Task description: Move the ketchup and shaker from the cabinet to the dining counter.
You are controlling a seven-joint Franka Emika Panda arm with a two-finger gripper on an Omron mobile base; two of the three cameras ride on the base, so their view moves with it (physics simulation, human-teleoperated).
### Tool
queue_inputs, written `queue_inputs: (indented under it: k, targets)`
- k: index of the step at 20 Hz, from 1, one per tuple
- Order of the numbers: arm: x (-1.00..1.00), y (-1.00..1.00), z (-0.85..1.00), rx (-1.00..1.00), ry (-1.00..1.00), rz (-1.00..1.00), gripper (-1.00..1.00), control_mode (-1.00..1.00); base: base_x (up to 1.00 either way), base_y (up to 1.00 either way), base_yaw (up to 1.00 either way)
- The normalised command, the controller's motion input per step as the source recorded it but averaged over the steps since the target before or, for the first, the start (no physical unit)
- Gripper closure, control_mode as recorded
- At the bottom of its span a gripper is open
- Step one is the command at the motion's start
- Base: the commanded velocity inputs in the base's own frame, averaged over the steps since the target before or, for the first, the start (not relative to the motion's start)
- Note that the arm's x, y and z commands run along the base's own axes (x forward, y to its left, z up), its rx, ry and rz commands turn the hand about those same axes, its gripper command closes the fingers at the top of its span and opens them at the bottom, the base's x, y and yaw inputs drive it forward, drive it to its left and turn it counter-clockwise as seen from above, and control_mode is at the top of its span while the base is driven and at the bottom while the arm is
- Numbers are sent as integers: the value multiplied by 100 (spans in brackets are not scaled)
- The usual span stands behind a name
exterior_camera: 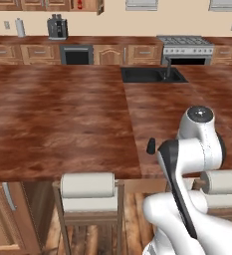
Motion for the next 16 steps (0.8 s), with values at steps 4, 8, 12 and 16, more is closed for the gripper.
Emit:
queue_inputs:
  k: [4, 8, 12, 16]
  targets:
    - [0, 0, 0, 0, 0, 0, -100, 100, -52, 26, 0]
    - [0, 0, 0, 0, 0, 0, -100, 100, -59, 27, 0]
    - [0, 0, 0, 0, 0, 0, -100, 100, -64, 29, 1]
    - [0, 0, 0, 0, 0, 0, -100, 100, -13, 65, 7]
